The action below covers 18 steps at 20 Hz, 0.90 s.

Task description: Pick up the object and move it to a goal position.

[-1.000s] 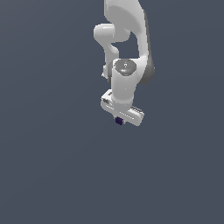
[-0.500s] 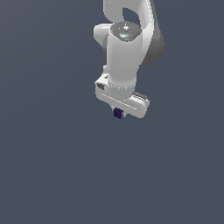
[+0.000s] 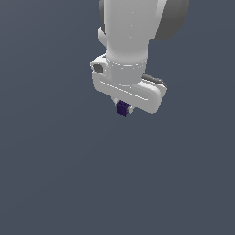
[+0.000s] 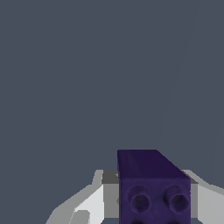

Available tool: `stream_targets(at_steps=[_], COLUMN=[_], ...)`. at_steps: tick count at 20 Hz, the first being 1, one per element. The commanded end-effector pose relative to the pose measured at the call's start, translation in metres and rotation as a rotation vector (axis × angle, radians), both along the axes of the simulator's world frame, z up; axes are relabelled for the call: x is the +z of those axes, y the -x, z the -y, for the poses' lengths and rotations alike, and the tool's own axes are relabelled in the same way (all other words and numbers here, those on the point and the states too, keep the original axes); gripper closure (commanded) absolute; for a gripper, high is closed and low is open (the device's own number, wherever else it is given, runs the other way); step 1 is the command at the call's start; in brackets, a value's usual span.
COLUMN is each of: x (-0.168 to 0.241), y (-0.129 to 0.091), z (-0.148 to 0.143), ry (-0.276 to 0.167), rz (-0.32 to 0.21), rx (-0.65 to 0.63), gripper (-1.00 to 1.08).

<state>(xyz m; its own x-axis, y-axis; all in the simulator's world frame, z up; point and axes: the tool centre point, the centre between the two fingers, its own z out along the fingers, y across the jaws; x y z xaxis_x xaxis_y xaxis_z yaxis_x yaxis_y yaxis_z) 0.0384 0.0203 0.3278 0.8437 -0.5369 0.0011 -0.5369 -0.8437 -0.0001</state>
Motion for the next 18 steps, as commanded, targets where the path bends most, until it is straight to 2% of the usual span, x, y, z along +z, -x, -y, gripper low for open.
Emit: stream_targets(at_steps=[1,9,18], x=[0.019,0.062,0.082], y=[-0.006,-0.023,-0.031], z=[0.002,0.006,0.008], ry=[0.000,0.000,0.000], rz=[-0.001,-0.001,-0.001], rx=[0.001,0.001,0.001], gripper=[1.08,1.08,1.08])
